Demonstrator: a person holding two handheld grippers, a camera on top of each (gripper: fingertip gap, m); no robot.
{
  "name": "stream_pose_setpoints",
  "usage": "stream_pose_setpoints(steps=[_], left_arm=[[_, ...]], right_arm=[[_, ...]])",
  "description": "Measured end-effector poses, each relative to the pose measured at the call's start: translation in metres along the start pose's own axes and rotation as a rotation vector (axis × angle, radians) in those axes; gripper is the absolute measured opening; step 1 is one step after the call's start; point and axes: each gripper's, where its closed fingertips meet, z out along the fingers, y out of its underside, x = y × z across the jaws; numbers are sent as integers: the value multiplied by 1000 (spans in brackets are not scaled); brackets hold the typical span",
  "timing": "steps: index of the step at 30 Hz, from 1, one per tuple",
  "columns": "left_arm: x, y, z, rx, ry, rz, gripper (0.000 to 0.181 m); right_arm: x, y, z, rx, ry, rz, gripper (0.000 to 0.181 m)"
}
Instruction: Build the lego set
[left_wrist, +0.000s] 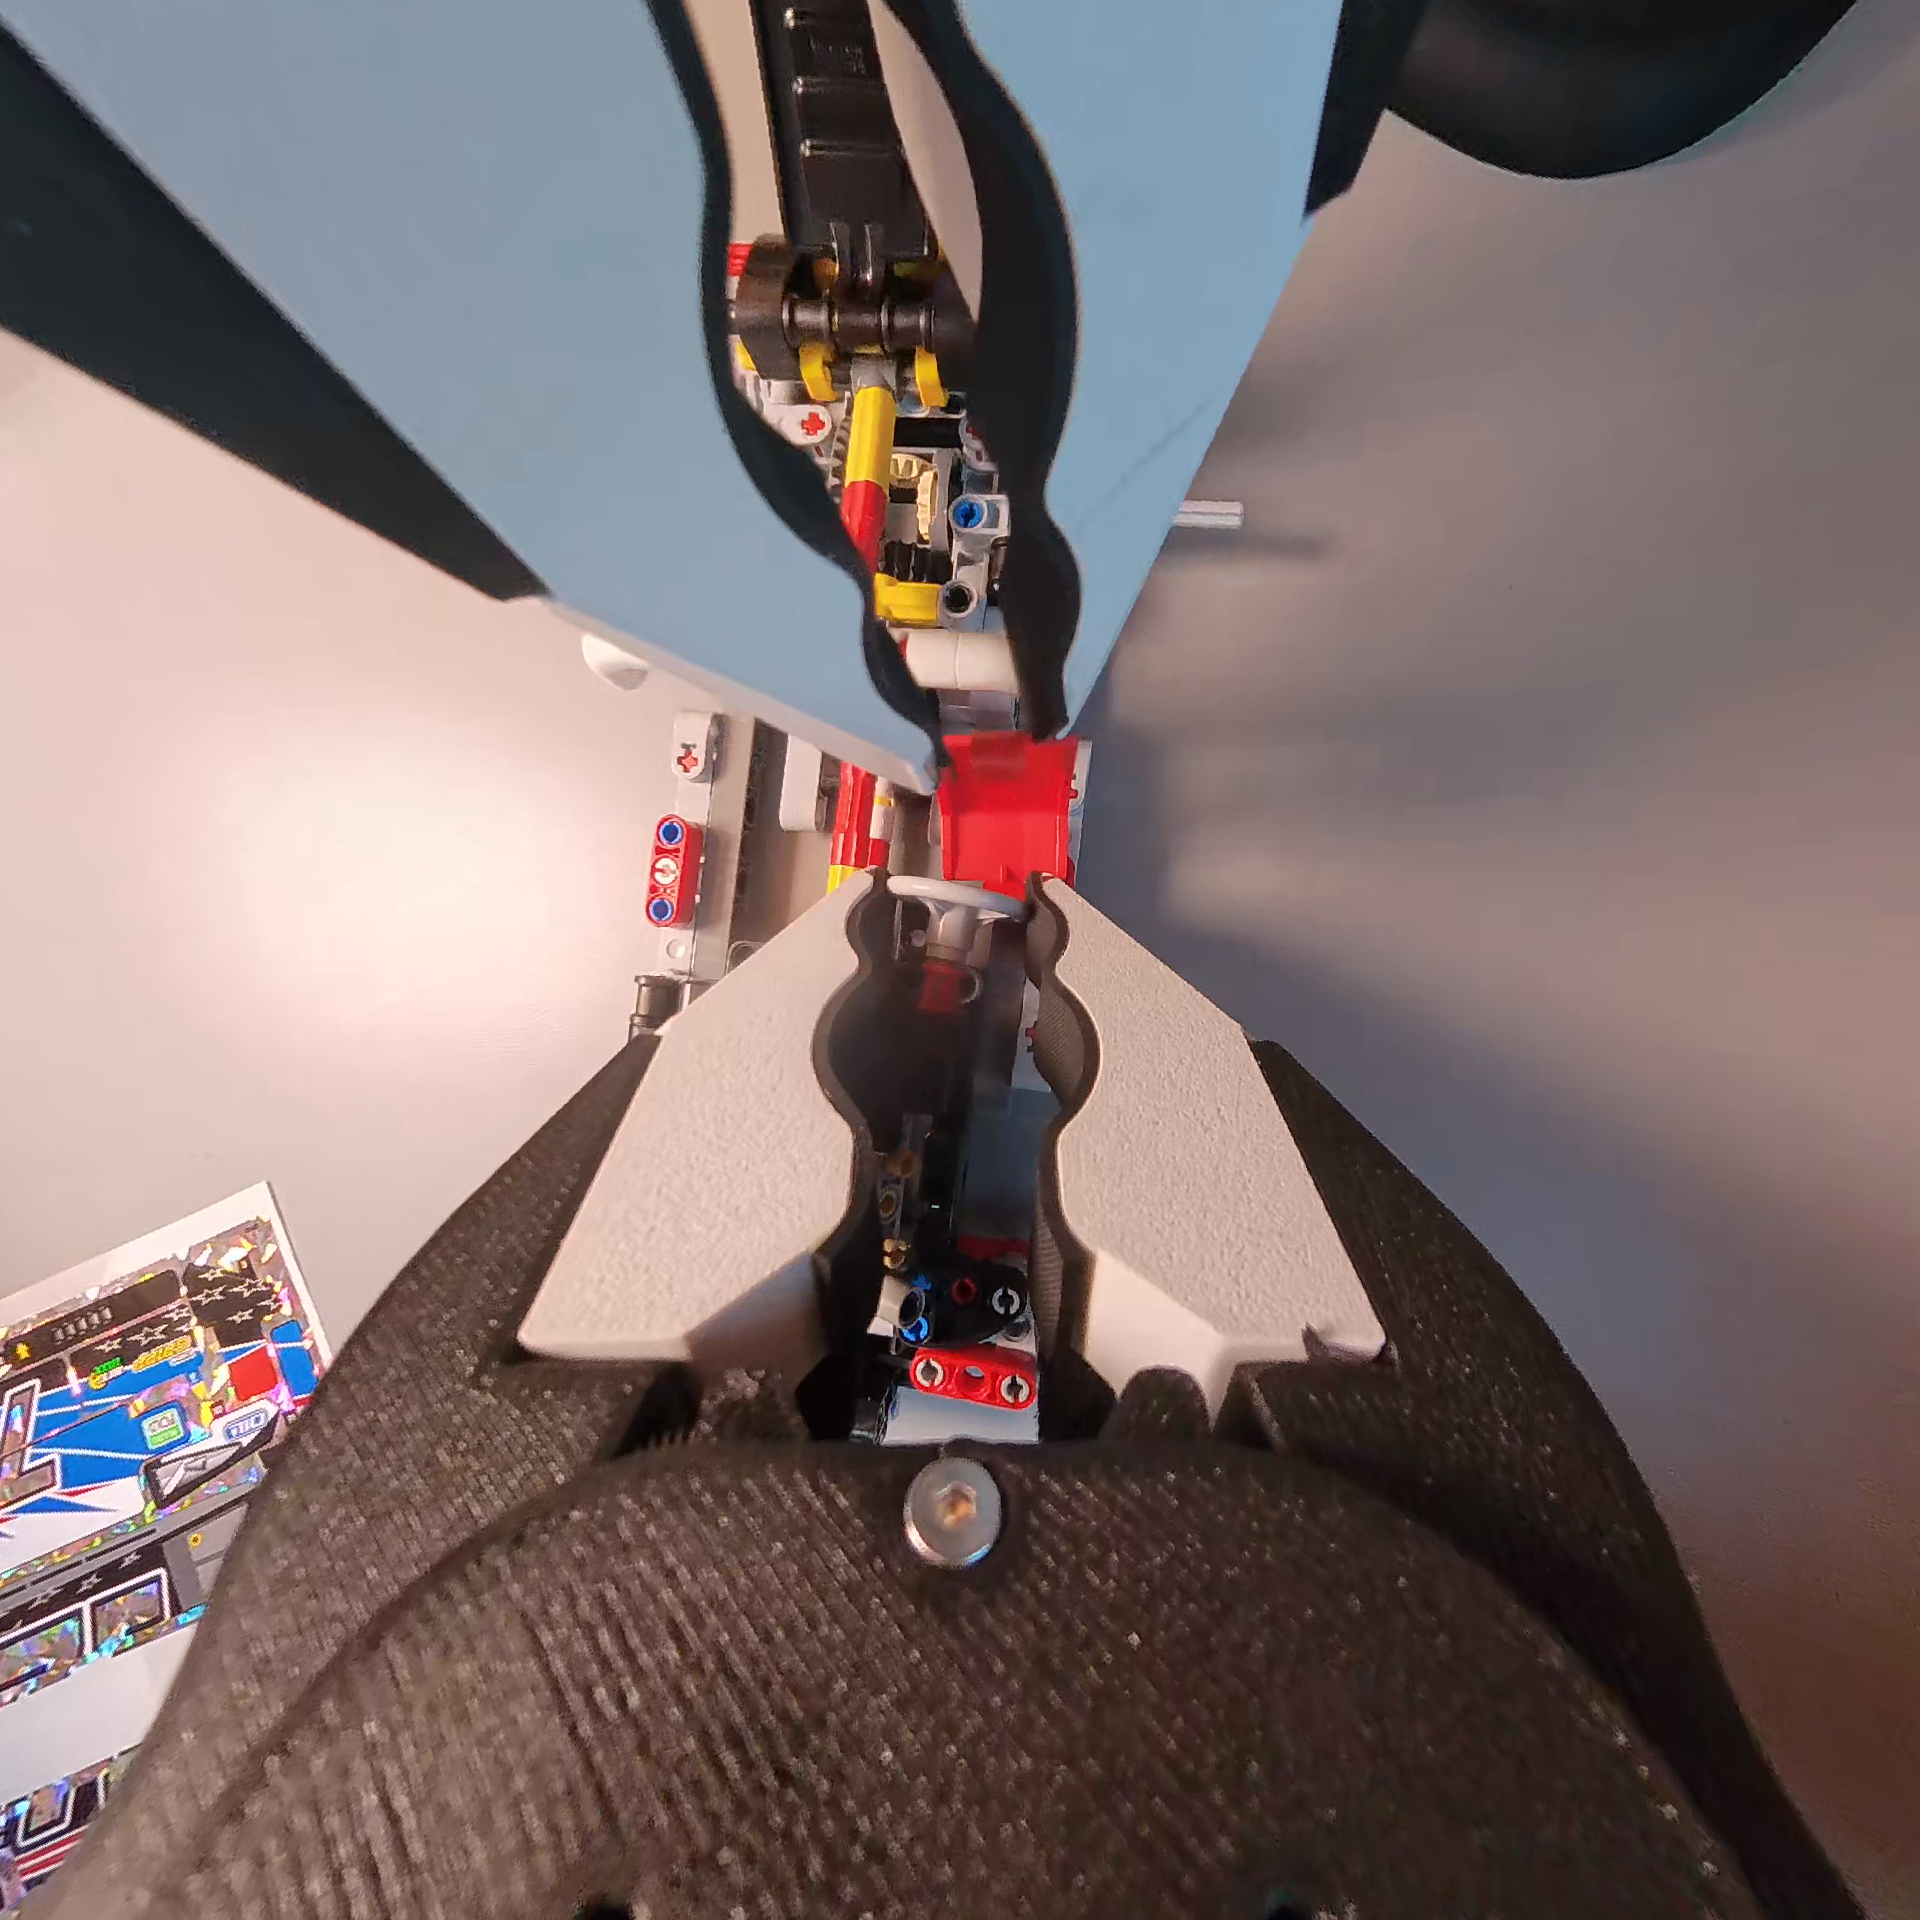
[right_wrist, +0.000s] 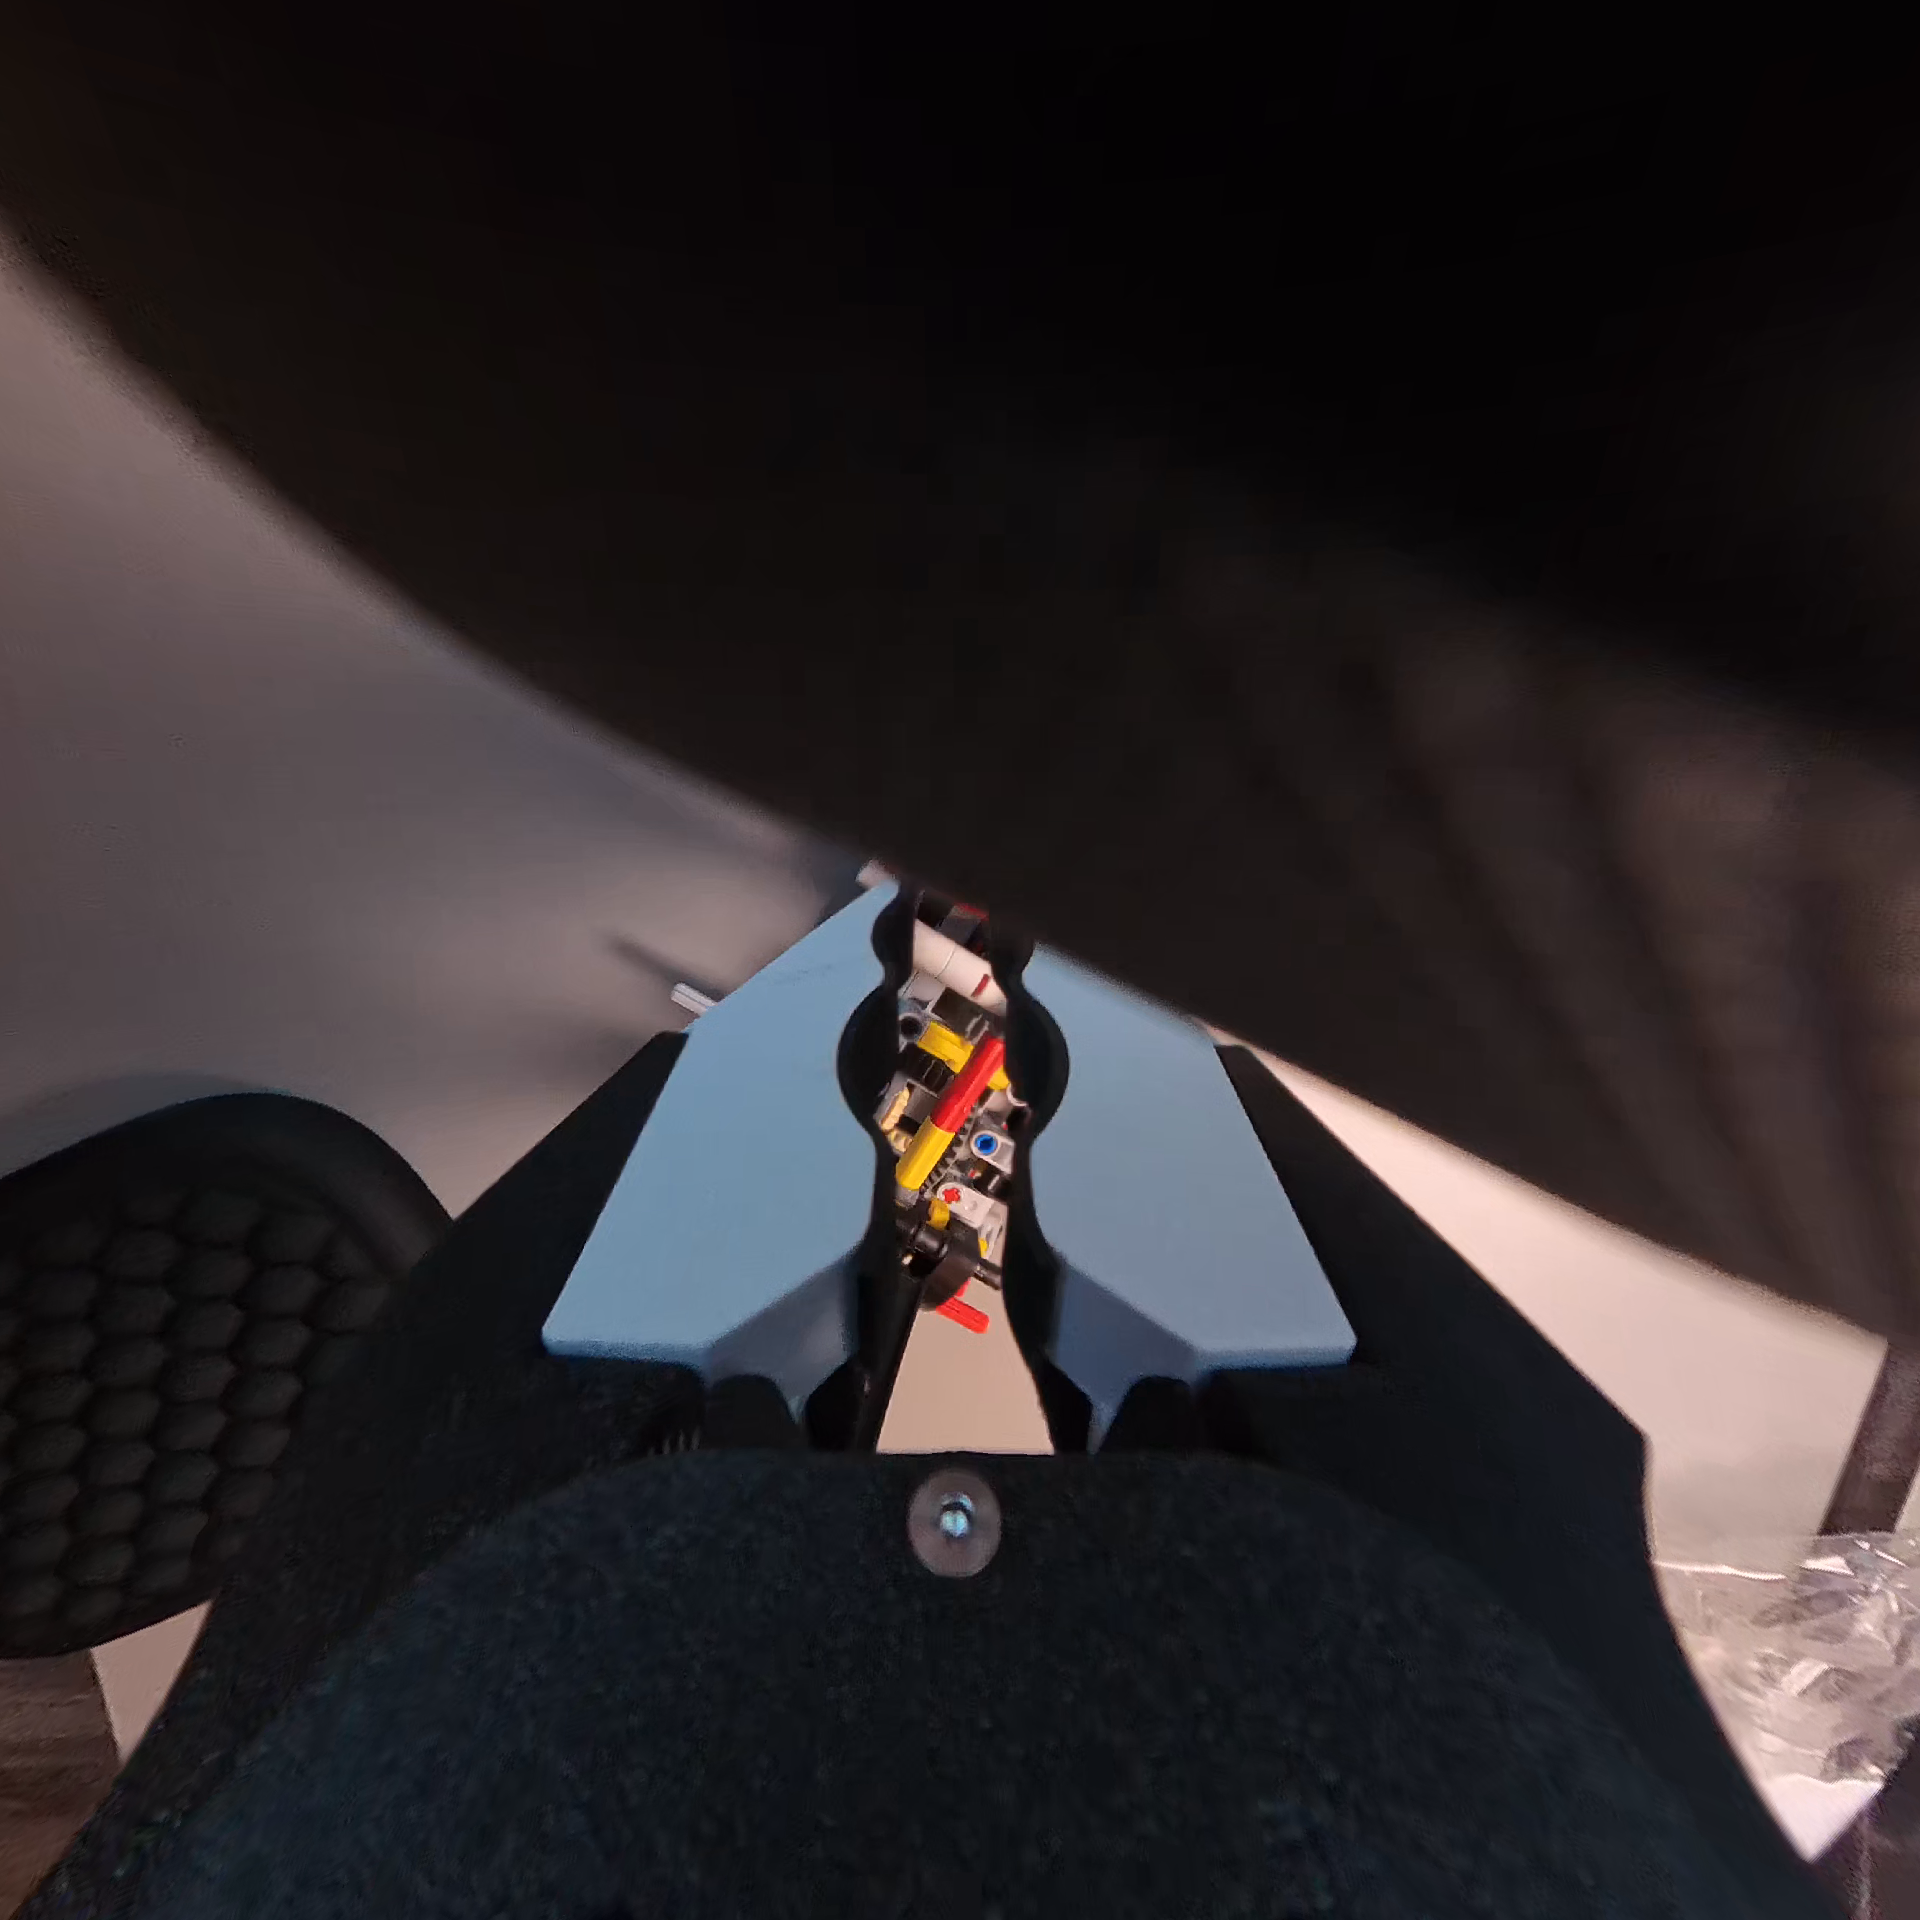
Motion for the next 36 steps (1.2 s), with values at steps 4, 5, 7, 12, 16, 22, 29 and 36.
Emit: stream_pose_setpoints(steps=[4, 5, 7, 12, 16, 22, 29, 36], left_arm=[[0, 0, 0, 7, 4, -8, 24], [0, 0, -1, 8, 5, -8, 24], [0, 1, -1, 8, 6, -10, 24], [0, 1, -2, 23, 11, -10, 24], [4, 2, -5, 19, 58, 5, 31], [0, 9, -8, -49, 83, 48, 26], [-1, 8, -8, -18, 87, 22, 23], [1, 11, -10, -9, 84, 27, 29]], right_arm=[[-1, -1, 0, 13, -7, 44, 8], [0, -1, 0, 18, -9, 68, 7], [0, -3, 0, 34, -18, 125, 5], [2, -1, 0, 44, -18, 179, 5], [4, -4, 1, 58, -15, 212, 5], [8, -8, -1, 84, -1, 270, 5], [8, -8, 4, 128, 30, 324, 5], [11, -12, 4, 143, 74, 373, 5]])
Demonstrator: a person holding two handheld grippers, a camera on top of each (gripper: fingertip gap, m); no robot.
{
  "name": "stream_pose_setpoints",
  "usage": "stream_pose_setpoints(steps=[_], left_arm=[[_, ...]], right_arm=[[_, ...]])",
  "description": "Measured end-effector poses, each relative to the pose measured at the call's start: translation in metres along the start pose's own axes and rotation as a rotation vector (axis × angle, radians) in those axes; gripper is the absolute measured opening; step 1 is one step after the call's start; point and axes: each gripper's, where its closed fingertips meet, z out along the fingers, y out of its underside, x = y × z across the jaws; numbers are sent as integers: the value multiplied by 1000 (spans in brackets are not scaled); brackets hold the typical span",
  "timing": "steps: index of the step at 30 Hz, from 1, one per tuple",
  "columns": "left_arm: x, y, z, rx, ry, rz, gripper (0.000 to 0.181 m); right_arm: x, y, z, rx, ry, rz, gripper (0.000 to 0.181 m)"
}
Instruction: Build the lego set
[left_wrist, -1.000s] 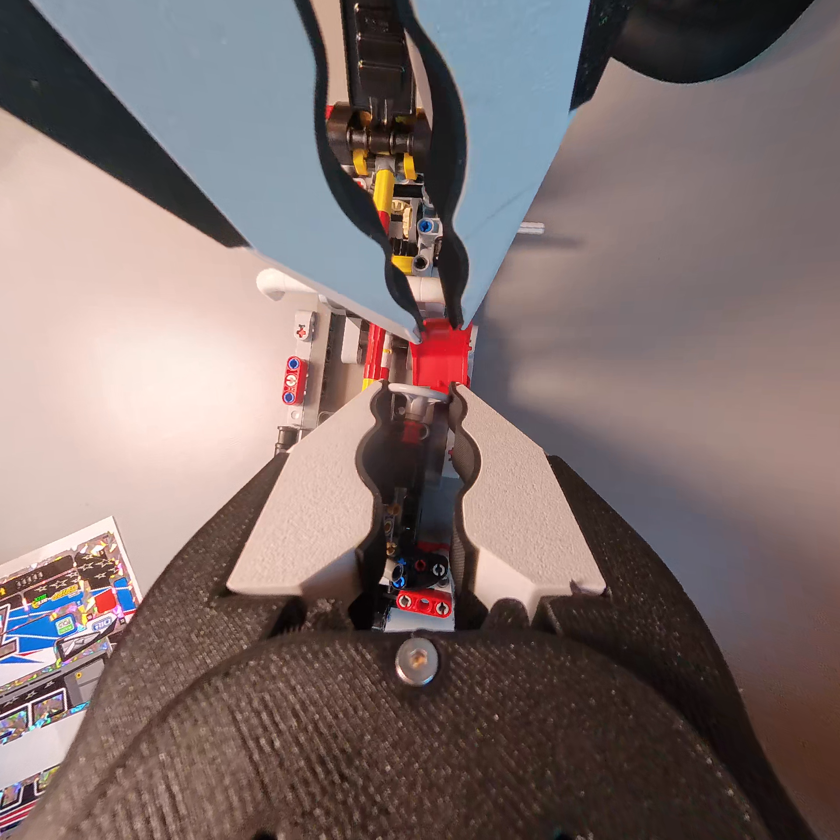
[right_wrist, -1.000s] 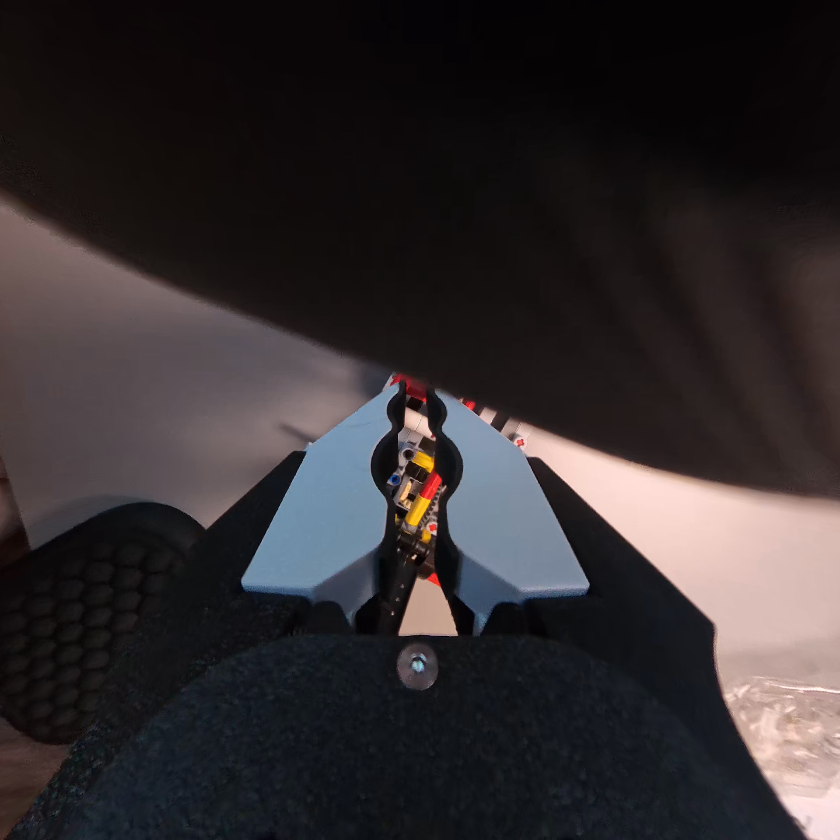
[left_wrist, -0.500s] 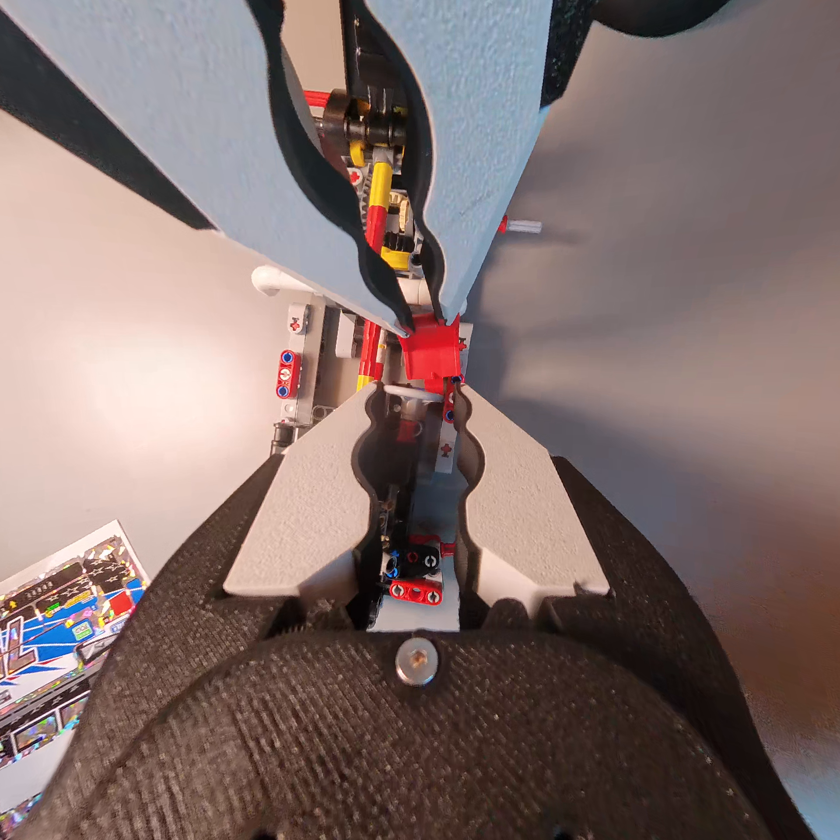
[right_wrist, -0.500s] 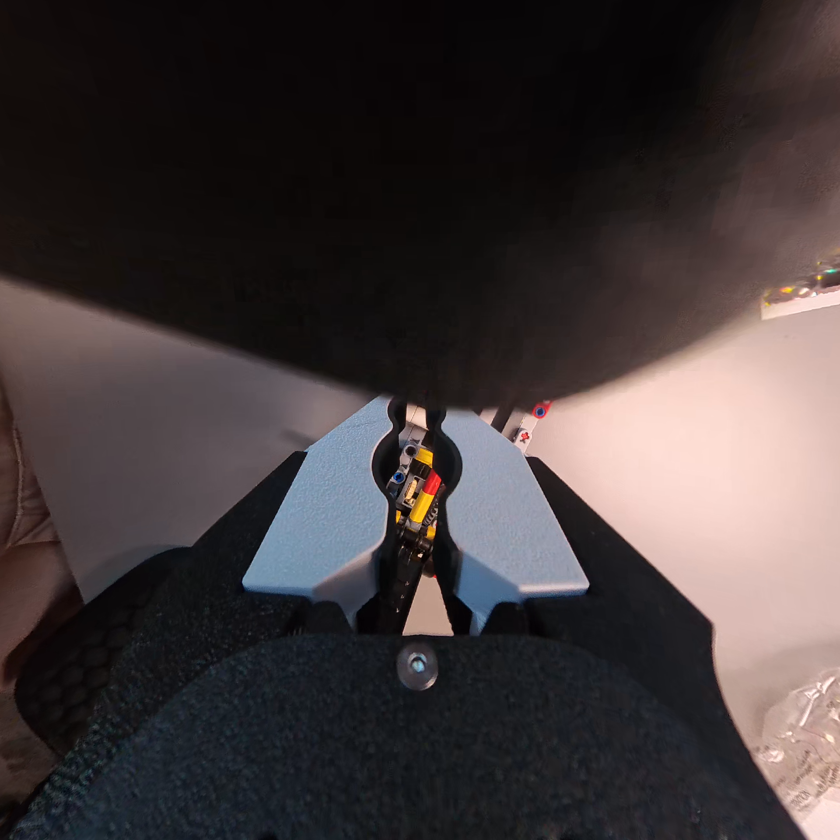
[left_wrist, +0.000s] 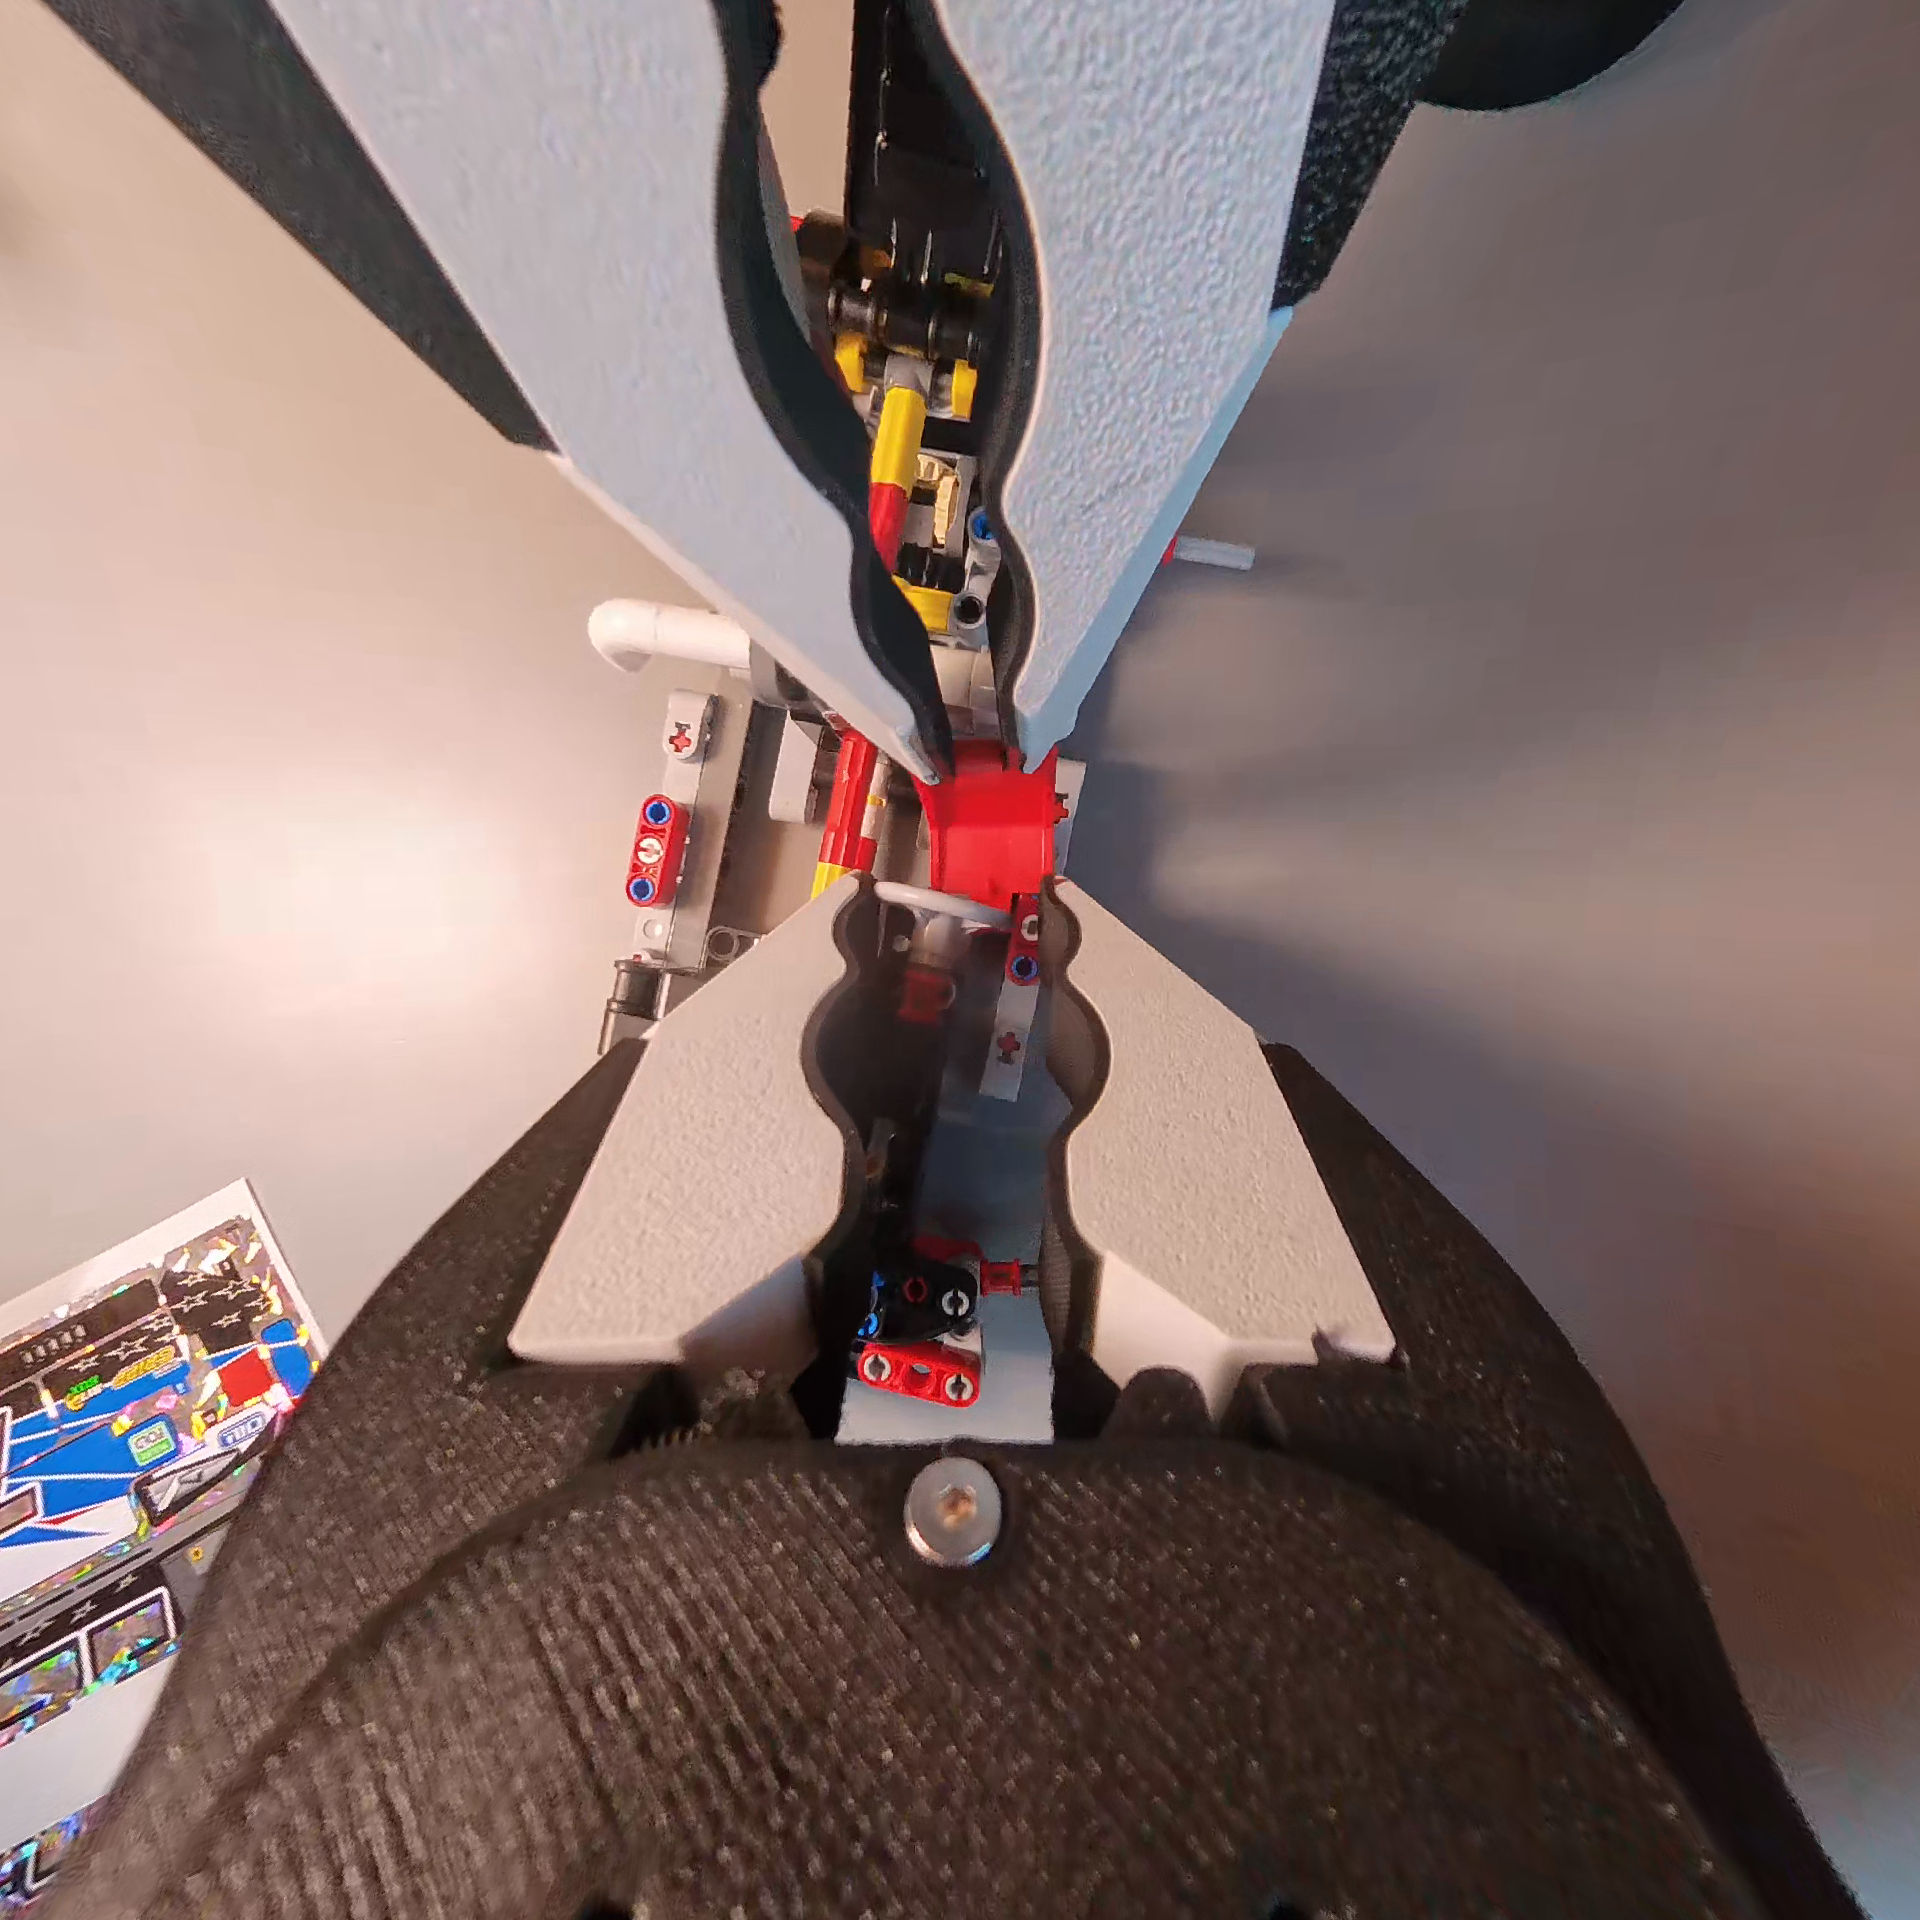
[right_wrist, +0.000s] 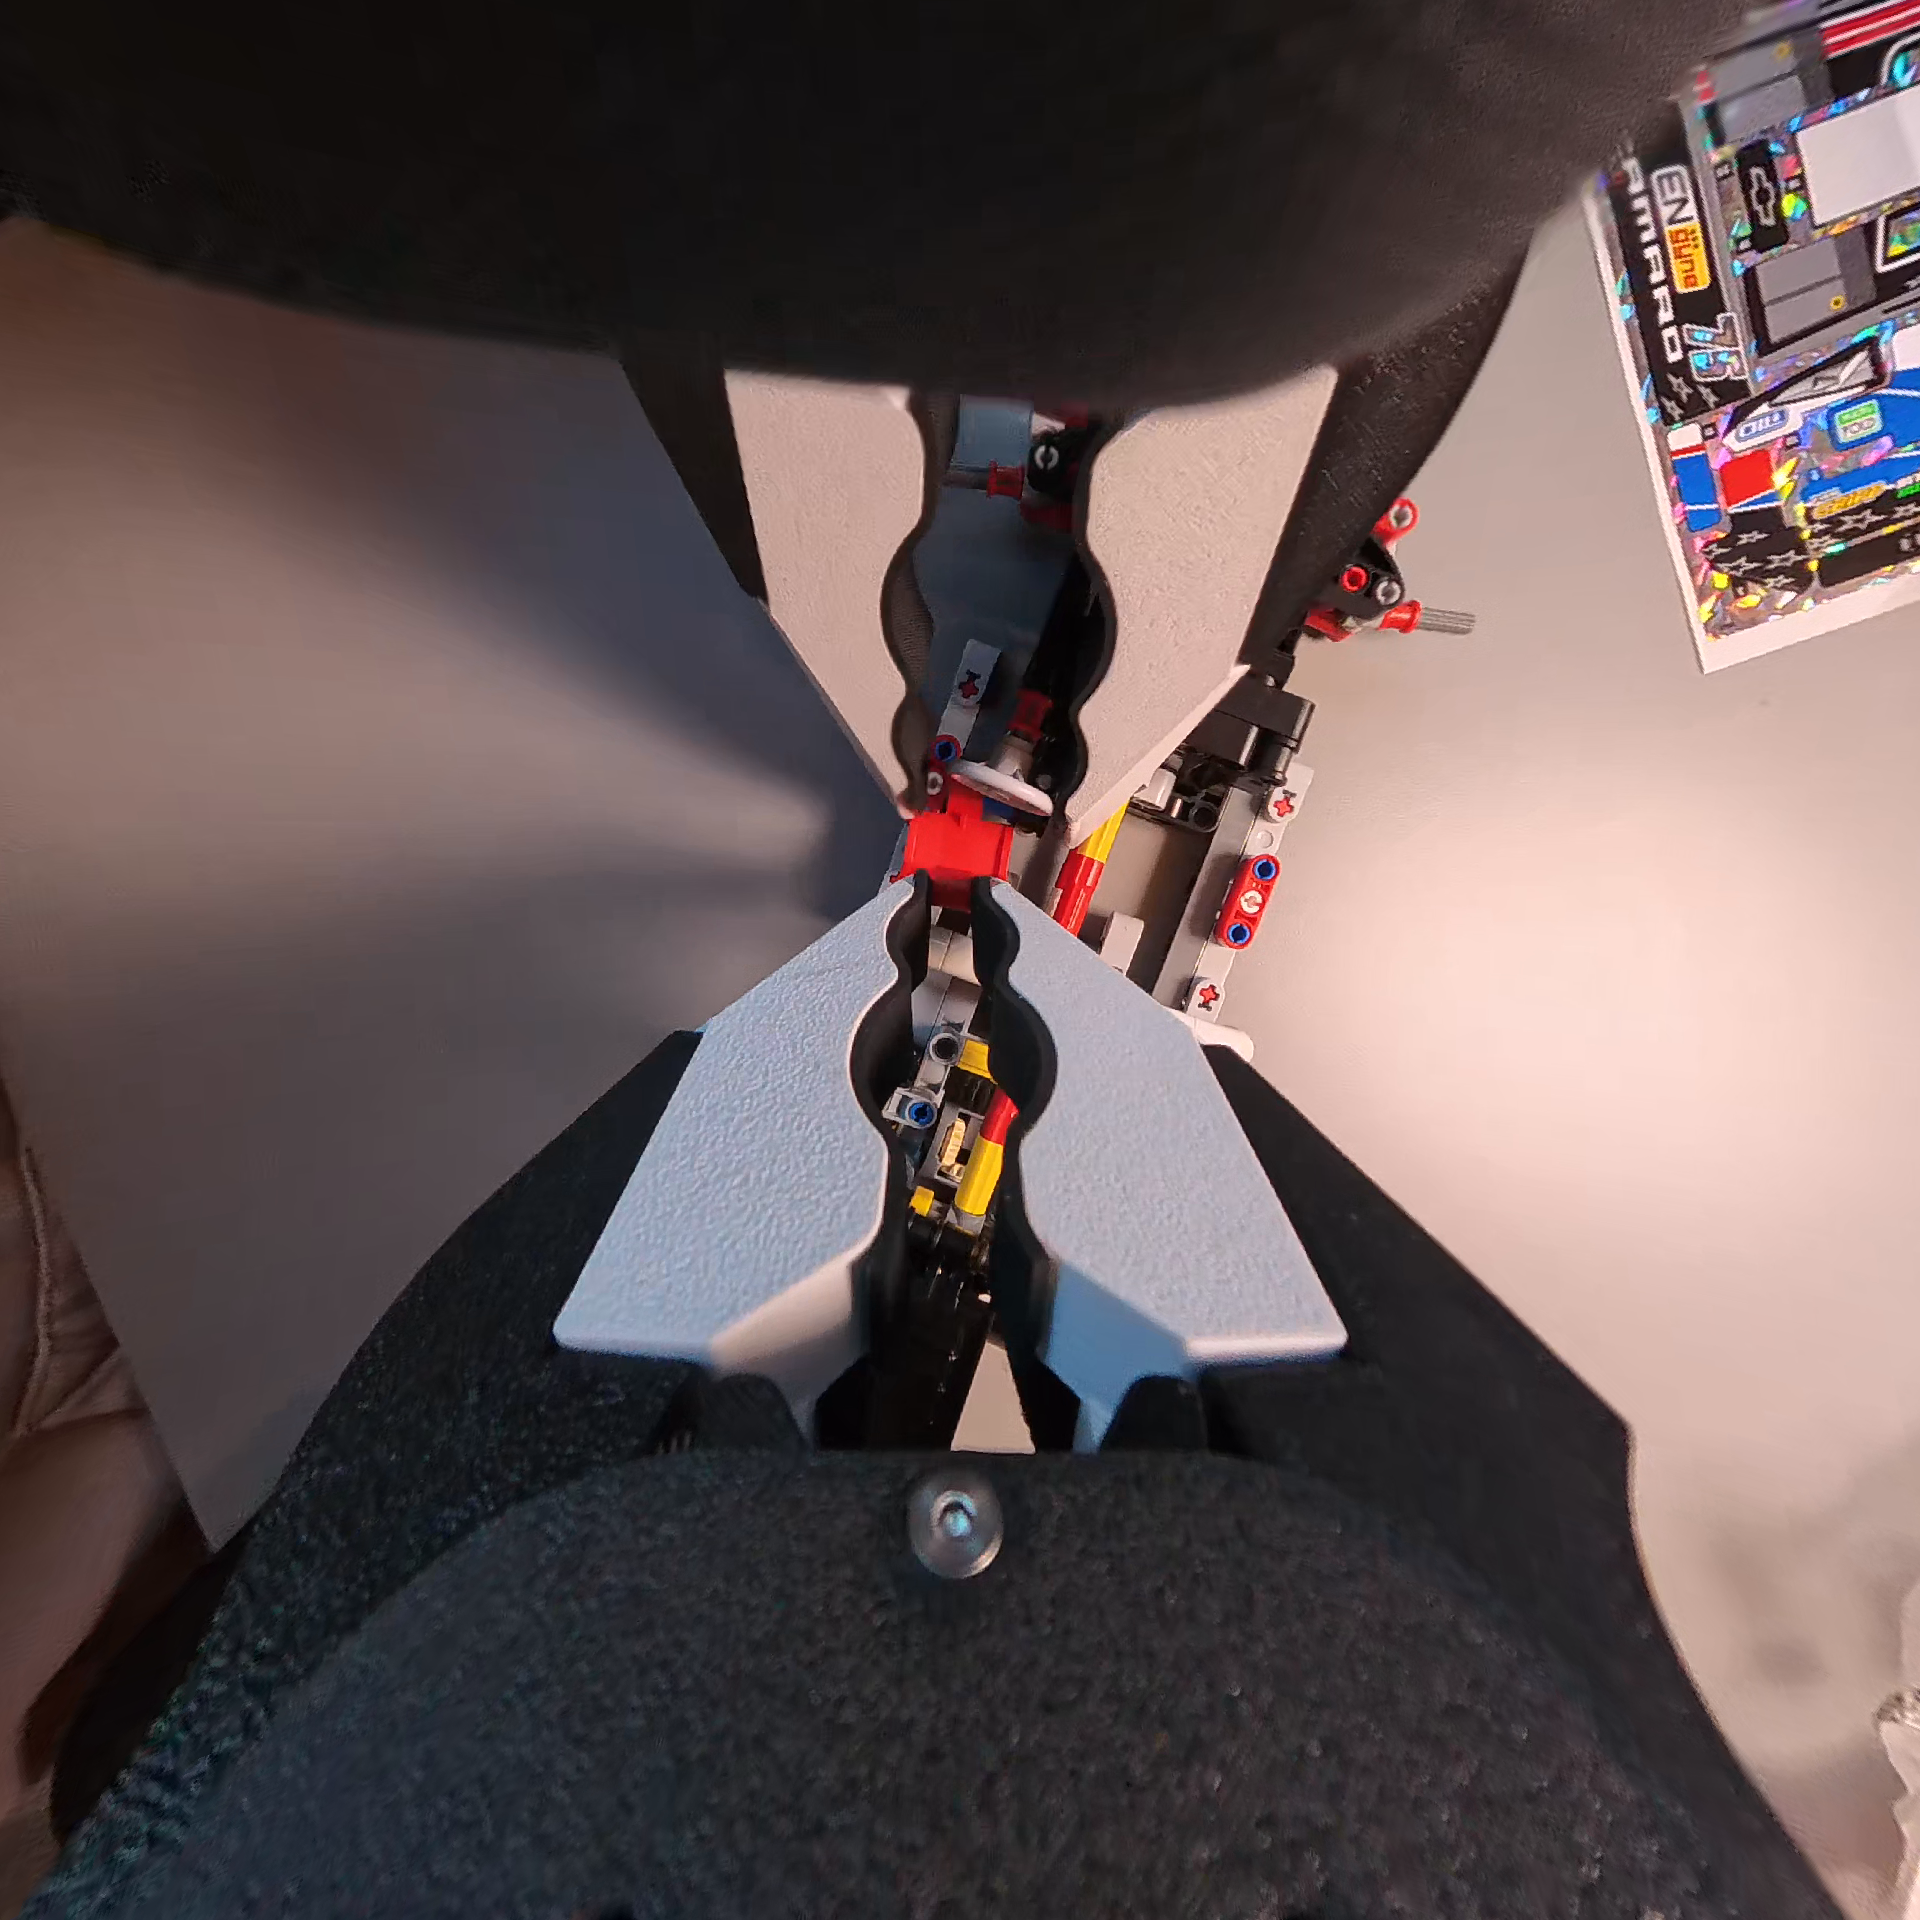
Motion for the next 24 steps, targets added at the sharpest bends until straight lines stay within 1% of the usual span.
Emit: stream_pose_setpoints(steps=[6, 12, 15, 16, 20, 22, 24], left_arm=[[-4, 4, -1, -7, -42, 30, 31], [-9, 6, -2, -38, -67, 39, 31], [-9, 7, -3, -47, -59, 32, 30], [-10, 8, -4, -49, -60, 33, 23], [-7, 8, -5, -19, -24, 21, 23], [-5, 9, -5, -7, -11, 22, 26], [-2, 9, -6, -3, 11, 28, 34]], right_arm=[[5, -3, 1, 23, 29, 65, 5], [9, -6, 2, 26, 50, 71, 5], [10, -7, 2, 28, 44, 92, 5], [10, -8, 2, 37, 42, 103, 5], [12, -12, 3, 74, 34, 173, 5], [12, -13, 4, 86, 29, 215, 4], [11, -12, 5, 84, 16, 238, 5]])
